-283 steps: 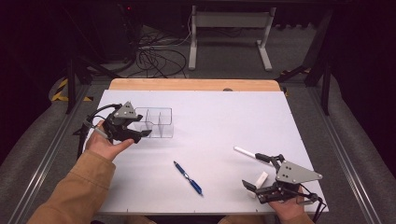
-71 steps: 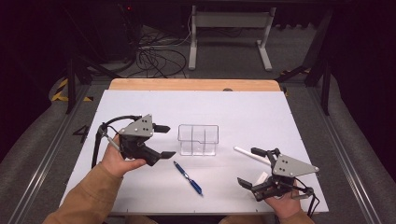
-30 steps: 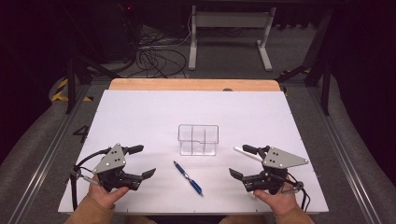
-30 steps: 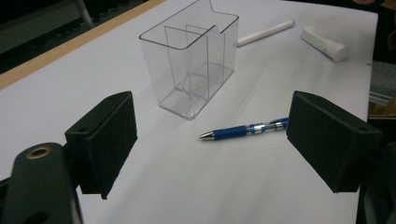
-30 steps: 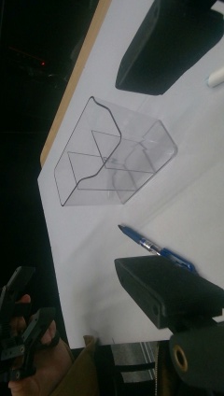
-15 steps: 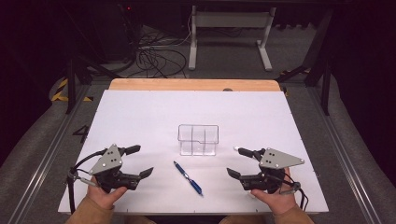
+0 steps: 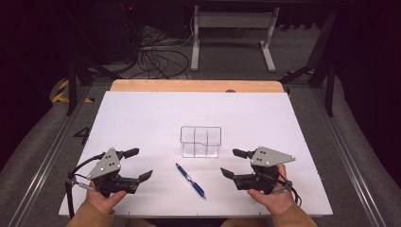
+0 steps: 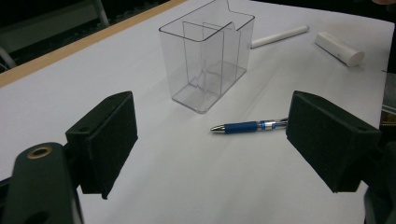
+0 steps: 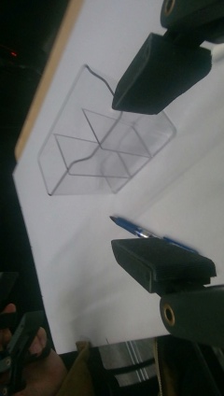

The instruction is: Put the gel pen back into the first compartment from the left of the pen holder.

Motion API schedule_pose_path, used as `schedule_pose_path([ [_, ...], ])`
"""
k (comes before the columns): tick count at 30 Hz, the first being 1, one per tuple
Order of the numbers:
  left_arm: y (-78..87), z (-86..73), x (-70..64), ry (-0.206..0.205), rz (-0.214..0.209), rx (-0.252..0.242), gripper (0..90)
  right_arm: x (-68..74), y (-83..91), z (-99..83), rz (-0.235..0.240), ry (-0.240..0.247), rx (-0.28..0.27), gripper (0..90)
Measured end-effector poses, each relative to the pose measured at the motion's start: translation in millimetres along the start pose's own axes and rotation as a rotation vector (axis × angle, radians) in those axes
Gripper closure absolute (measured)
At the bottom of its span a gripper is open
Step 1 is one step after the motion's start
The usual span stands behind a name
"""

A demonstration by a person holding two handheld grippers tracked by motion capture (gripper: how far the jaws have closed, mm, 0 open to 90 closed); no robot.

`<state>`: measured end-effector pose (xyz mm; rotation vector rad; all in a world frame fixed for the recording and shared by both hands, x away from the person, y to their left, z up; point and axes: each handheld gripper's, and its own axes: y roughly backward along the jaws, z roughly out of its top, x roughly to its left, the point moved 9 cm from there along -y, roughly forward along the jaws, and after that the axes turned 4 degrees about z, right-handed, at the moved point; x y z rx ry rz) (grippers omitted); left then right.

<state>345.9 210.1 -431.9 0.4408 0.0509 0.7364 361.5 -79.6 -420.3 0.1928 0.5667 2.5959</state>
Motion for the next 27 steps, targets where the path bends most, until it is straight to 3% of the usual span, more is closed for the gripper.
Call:
schedule_pose_path([
  [2,0.4,-0.4,0.2,-0.002,0.002,-0.001,17.4,0.1,-6.0,-1.5,0.016,-0.025,0.043,28.9],
  [5,0.9,-1.5,0.3,0.0,0.002,0.0,17.4,0.6,-11.9,1.4,-0.004,-0.001,0.047,30.6],
  [10,1.2,-2.0,1.1,0.001,0.002,-0.002,17.4,2.6,-20.1,6.7,-0.005,-0.001,0.047,28.4],
  [27,1.6,-1.8,2.8,0.006,0.005,-0.01,17.4,11.7,-40.8,14.3,-0.001,0.025,0.134,22.8],
])
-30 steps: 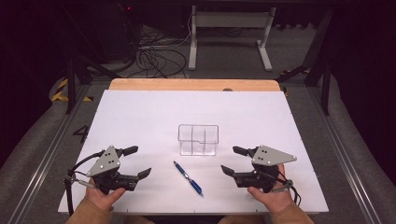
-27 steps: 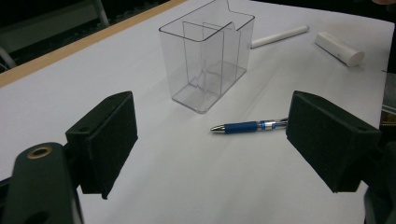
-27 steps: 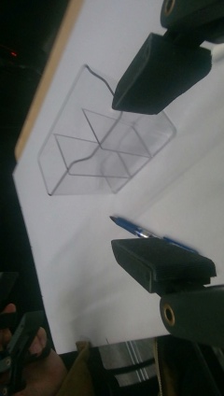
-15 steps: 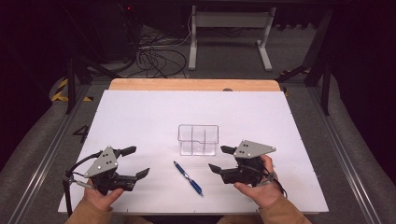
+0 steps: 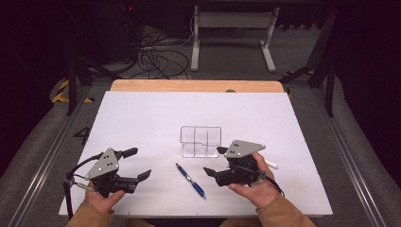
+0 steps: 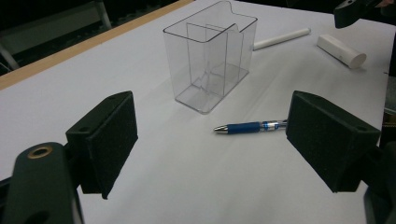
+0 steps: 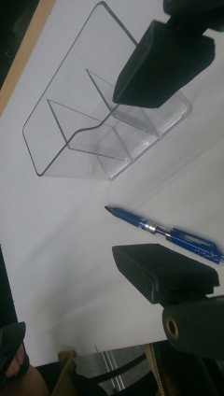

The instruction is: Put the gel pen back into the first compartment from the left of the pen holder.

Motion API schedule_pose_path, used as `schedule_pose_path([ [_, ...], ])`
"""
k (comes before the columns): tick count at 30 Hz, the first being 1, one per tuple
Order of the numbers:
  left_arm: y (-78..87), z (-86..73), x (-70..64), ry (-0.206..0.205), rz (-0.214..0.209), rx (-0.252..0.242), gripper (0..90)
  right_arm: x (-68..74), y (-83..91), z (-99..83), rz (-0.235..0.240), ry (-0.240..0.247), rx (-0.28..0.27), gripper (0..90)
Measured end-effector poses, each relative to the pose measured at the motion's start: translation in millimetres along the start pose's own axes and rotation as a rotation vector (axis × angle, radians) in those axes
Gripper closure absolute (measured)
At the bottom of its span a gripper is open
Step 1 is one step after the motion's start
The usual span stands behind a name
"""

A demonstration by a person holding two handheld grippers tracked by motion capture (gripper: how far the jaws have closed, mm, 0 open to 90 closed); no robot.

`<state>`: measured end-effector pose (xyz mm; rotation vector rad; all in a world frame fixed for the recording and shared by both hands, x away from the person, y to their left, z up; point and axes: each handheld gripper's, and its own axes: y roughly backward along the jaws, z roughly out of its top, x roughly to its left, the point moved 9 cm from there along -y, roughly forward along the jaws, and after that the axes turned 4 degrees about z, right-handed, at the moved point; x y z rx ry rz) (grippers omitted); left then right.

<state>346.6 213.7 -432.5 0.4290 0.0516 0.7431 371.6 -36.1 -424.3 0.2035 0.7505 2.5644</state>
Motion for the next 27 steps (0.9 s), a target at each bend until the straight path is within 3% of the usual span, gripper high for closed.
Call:
schedule_pose_path([
  [9,-1.2,-1.1,-1.3,-0.013,0.008,0.009,17.5,4.5,-3.4,3.3,0.039,-0.044,-0.001,24.7],
  [13,-1.4,-1.2,-1.8,-0.018,0.01,0.01,17.5,9.1,-9.2,4.3,0.074,-0.095,0.016,27.5],
  [20,-1.4,-2.1,-2.5,-0.017,0.009,0.014,17.5,11.3,-24.8,0.9,0.06,-0.147,0.098,37.3],
  [27,-1.8,-2.9,-2.6,-0.019,0.009,0.017,17.5,14.6,-41.4,-1.0,0.027,-0.15,0.166,38.7],
])
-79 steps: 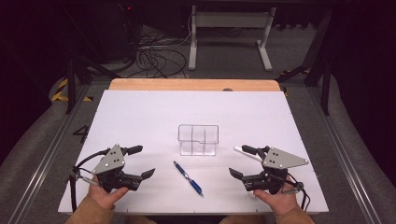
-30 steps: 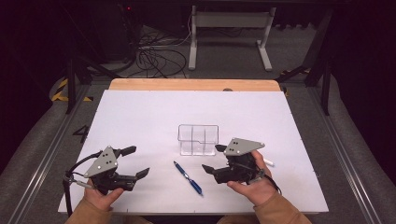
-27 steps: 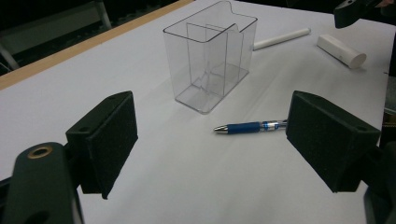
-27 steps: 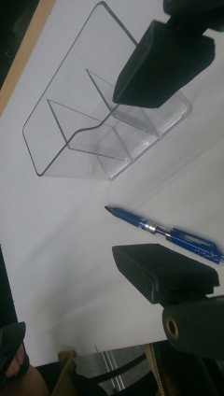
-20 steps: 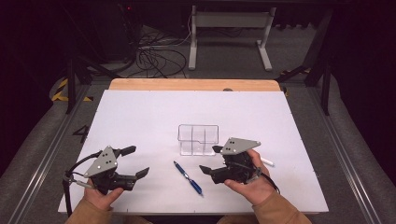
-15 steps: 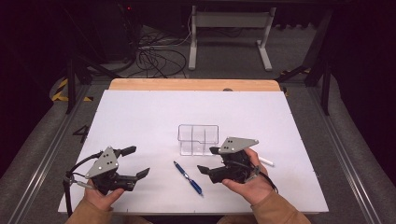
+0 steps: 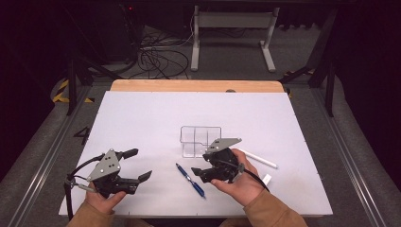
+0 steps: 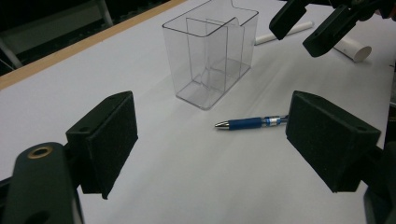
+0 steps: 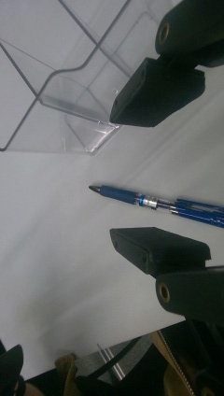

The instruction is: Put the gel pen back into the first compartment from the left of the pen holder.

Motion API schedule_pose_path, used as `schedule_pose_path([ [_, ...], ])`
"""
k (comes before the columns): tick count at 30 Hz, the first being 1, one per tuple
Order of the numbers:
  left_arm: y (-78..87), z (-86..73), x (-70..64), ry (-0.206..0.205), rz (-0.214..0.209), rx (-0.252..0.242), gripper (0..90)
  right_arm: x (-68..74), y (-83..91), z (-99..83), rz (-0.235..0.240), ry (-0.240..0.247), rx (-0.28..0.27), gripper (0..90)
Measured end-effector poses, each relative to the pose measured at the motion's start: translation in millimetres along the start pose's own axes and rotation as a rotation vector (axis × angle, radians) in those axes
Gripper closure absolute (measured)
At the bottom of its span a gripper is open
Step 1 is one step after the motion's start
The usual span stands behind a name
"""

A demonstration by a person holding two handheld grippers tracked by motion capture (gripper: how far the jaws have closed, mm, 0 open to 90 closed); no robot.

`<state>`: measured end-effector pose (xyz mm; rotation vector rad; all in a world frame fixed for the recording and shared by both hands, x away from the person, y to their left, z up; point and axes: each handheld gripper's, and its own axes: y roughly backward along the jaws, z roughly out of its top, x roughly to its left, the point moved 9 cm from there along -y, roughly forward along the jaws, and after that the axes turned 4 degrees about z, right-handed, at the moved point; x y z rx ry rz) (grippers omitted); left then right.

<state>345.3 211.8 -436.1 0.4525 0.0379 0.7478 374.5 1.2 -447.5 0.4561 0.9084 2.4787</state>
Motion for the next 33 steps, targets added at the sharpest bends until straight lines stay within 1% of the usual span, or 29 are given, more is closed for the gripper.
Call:
schedule_pose_path([
  [4,-0.2,-0.3,-0.6,0.001,-0.003,0.002,17.5,0.5,-9.0,-0.5,-0.029,0.007,0.044,40.0],
  [6,-0.7,-0.7,-0.6,0.0,0.0,0.006,17.5,0.9,-13.0,-0.1,-0.035,0.012,0.061,40.0],
  [9,-1.3,-1.2,-0.3,0.001,0.004,0.008,17.5,2.1,-18.2,1.2,-0.041,0.022,0.071,40.0],
  [15,-0.7,-0.9,-1.2,0.0,-0.004,0.004,17.5,4.7,-27.4,4.1,-0.05,0.044,0.07,40.0],
  [19,-1.2,-1.0,-1.2,0.001,-0.004,0.004,17.5,5.4,-33.1,3.3,-0.058,0.066,0.092,40.0],
  [22,-1.0,-1.2,-1.2,0.001,-0.005,0.003,17.5,5.8,-37.3,2.6,-0.057,0.072,0.102,40.8],
  [24,-1.0,-1.2,-1.1,0.004,-0.003,0.003,17.5,6.4,-39.6,2.4,-0.057,0.072,0.108,41.6],
  [26,-1.0,-1.2,-1.0,0.004,-0.006,0.002,17.5,7.4,-42.4,3.1,-0.056,0.073,0.1,41.5],
  [29,-1.6,-1.7,-0.8,0.002,-0.004,0.004,17.4,8.7,-46.6,2.9,-0.057,0.067,0.103,41.6],
  [31,-1.8,-2.0,-0.8,0.001,-0.004,0.005,17.4,9.7,-49.3,2.3,-0.058,0.055,0.104,43.6],
  [33,-1.7,-2.0,-0.8,0.003,-0.005,0.005,17.4,10.8,-52.3,0.6,-0.051,0.037,0.121,44.7],
])
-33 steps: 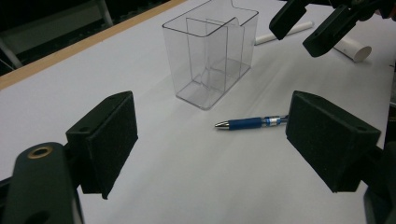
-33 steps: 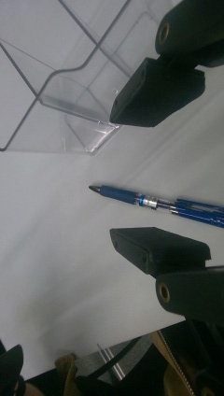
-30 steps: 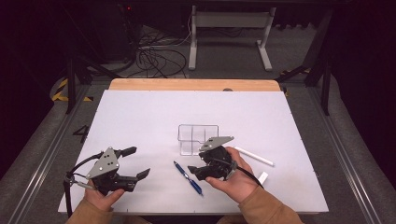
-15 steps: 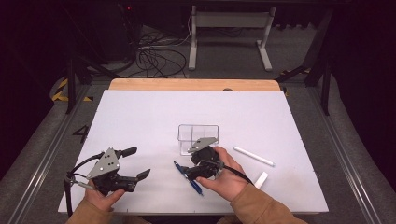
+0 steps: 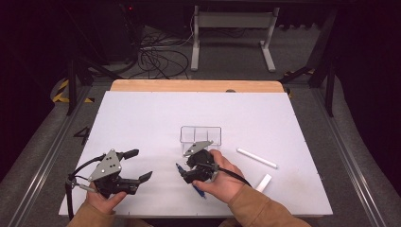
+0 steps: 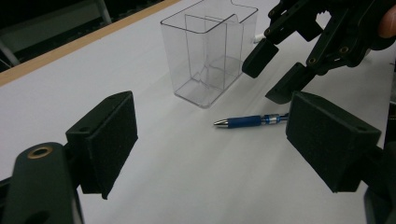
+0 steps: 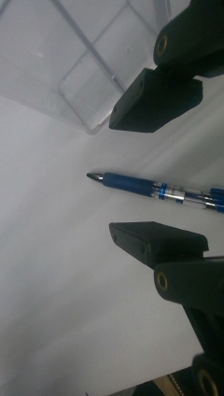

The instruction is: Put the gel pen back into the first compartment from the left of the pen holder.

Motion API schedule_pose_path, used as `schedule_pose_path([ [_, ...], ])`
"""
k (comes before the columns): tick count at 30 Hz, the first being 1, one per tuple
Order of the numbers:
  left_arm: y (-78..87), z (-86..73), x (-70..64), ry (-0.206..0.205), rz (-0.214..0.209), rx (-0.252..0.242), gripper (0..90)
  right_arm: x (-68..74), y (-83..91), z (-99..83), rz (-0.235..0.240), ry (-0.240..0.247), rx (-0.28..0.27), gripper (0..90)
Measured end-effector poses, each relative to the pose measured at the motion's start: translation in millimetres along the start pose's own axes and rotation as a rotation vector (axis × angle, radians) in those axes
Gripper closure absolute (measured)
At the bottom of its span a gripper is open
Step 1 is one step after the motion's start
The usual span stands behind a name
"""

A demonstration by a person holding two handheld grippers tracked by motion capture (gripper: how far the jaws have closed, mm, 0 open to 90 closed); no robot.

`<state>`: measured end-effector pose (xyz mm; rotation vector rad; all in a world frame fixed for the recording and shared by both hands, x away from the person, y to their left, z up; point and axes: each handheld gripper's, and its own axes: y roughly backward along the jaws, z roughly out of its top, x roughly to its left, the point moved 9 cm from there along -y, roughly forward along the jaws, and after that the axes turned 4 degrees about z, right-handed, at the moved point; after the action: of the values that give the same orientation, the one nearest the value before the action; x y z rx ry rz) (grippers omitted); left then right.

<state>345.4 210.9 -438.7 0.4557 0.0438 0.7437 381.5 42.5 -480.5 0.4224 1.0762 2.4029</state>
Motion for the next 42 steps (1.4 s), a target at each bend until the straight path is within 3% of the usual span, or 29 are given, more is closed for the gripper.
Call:
schedule_pose_path([
  [10,0.1,-0.2,-0.2,-0.001,0.0,0.001,17.4,1.9,-12.0,-6.9,-0.007,-0.038,0.094,52.7],
  [27,-0.1,-0.6,-0.3,-0.006,0.002,0.002,17.4,0.3,-28.1,-16.3,-0.061,-0.108,0.166,66.7],
  [42,0.0,-0.3,-1.1,-0.006,0.001,-0.001,17.3,4.1,-32.8,-17.7,-0.119,-0.127,0.17,79.2],
])
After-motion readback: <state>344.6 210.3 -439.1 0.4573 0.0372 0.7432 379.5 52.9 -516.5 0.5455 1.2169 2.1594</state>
